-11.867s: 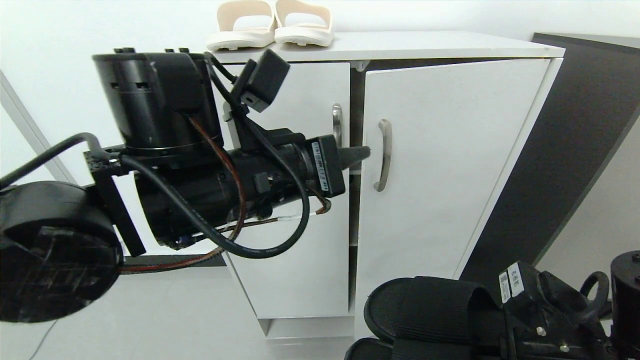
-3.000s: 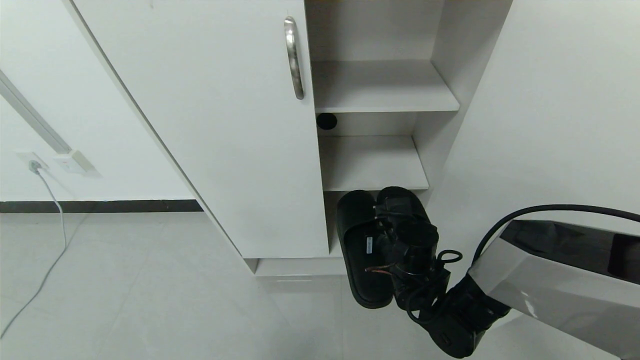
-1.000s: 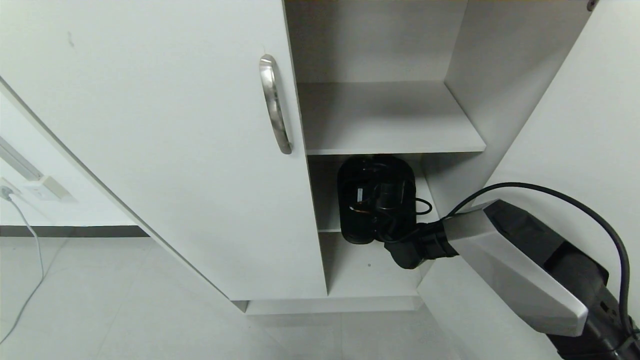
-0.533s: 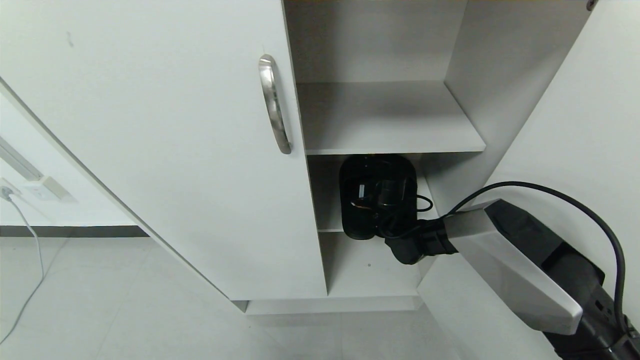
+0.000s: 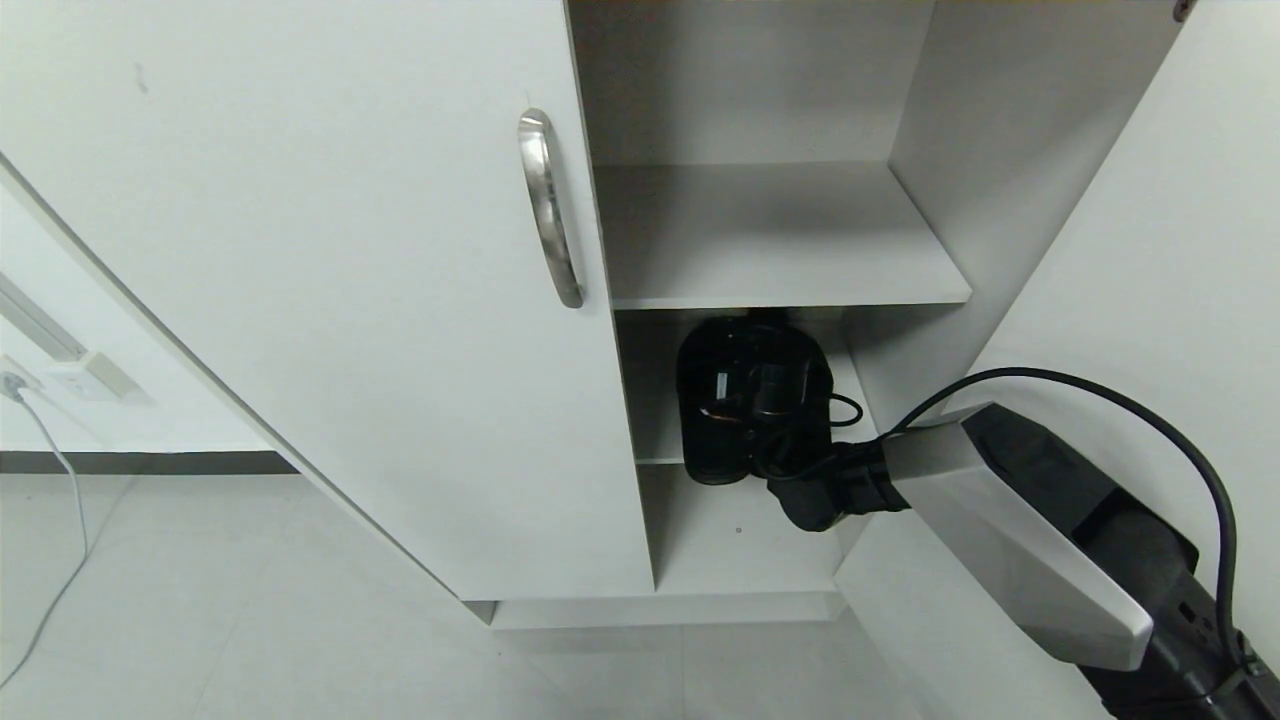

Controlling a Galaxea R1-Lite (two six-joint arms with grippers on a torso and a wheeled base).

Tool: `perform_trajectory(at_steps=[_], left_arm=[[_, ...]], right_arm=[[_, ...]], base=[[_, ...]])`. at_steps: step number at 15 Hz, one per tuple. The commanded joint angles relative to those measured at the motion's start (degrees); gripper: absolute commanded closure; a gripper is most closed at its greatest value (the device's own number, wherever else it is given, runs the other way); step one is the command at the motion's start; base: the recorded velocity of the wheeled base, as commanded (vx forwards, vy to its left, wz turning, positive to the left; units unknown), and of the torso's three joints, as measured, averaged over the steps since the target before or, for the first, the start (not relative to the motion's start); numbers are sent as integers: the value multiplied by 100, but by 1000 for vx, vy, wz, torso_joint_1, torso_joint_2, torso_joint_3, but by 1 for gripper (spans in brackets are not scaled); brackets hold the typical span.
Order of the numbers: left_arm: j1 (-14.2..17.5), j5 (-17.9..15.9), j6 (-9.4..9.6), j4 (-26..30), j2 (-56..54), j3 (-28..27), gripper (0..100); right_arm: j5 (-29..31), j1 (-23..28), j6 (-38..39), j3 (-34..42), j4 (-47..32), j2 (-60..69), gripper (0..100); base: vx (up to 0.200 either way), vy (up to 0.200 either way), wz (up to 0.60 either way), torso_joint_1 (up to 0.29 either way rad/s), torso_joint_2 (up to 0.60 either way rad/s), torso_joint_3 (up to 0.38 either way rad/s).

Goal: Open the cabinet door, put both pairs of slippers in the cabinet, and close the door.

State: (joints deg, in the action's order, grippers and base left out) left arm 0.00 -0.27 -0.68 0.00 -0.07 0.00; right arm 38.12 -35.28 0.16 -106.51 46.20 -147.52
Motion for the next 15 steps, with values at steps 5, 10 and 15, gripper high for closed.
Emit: perform_trajectory(at_steps=[5,10,15], left_arm=[[0,0,-2,0,7,0,100],[0,0,-2,0,7,0,100],[0,-8,7,0,7,0,100]], right_arm=[[20,-58,-16,886,284,382,0],[38,-322,-7,2328,1049,1164,0],[29,-963,2,4428,2130,2131,0]], base=[[0,0,0,0,0,0],[0,0,0,0,0,0],[0,0,0,0,0,0]])
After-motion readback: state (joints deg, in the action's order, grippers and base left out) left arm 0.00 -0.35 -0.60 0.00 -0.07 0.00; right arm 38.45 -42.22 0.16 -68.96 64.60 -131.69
